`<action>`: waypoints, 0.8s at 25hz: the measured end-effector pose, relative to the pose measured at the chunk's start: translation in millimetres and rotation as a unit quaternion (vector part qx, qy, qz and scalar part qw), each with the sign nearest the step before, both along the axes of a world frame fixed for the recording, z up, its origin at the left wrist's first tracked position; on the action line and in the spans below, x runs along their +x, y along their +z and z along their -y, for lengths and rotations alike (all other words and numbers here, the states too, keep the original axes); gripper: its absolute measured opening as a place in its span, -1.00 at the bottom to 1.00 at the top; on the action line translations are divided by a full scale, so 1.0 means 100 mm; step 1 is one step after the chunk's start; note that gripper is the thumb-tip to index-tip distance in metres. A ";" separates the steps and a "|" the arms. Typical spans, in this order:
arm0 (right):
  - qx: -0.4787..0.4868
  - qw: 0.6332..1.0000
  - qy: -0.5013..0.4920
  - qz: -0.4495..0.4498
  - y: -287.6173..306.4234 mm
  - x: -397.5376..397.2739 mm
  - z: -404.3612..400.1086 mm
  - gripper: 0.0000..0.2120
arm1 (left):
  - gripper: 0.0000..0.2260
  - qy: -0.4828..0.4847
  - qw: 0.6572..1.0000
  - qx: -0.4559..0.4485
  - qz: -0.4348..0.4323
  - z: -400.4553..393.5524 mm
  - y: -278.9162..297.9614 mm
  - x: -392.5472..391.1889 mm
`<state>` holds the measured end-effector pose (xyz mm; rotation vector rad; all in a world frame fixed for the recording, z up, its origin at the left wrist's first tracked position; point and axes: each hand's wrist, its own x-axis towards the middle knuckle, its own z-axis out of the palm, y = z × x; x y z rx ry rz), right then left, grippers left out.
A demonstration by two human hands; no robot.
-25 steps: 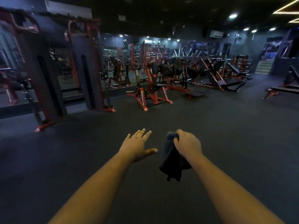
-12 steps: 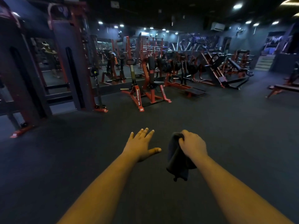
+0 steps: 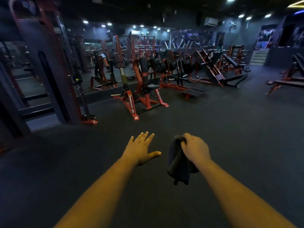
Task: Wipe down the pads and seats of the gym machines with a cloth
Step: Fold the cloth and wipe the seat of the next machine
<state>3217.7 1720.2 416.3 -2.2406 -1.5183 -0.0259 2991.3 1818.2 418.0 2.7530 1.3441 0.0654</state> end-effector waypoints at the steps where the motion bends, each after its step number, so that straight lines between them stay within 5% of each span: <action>1: 0.003 1.000 0.008 -0.006 -0.03 0.16 -0.24 -0.82 | -0.16 0.004 1.000 0.002 0.000 -0.24 -0.03 0.16; 20: -0.064 0.998 0.020 -0.003 -0.35 2.54 -5.35 -0.80 | -0.15 0.023 0.999 -0.036 -0.003 -5.28 -0.44 2.52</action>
